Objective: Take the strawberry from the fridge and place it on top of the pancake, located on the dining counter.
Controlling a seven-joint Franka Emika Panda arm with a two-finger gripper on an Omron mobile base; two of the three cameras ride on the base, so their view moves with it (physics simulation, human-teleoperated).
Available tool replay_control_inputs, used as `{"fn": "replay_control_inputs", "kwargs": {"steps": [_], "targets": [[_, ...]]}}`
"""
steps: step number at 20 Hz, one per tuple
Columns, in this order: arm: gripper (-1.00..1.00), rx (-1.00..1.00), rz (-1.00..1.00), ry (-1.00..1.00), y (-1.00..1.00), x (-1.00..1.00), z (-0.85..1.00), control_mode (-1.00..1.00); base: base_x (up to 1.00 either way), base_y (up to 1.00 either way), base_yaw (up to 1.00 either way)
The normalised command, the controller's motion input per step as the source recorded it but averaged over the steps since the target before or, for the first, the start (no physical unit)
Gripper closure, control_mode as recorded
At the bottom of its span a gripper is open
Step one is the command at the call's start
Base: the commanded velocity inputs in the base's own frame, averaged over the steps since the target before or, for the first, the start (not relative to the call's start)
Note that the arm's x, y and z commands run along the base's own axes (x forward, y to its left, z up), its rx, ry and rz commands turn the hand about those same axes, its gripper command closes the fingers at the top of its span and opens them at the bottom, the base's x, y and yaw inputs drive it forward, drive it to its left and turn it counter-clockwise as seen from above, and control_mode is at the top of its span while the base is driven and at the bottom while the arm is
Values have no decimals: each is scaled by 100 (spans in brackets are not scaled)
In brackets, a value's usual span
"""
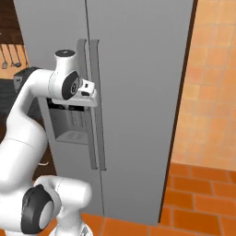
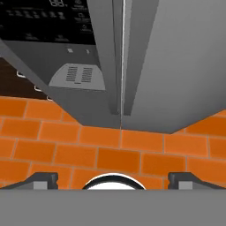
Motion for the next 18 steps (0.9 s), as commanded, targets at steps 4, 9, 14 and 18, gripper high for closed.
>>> {"fn": "replay_control_inputs", "kwargs": {"steps": [4, 9, 14, 18], "targets": [[-100, 0, 0, 0, 0, 0, 0, 100, -16, -44, 0], [-100, 0, 2, 0, 0, 0, -9, -100, -1, -3, 6], [-100, 3, 14, -19, 0, 49, -21, -100, 0, 0, 0], [-100, 0, 4, -24, 0, 77, -1, -100, 0, 0, 0]]}}
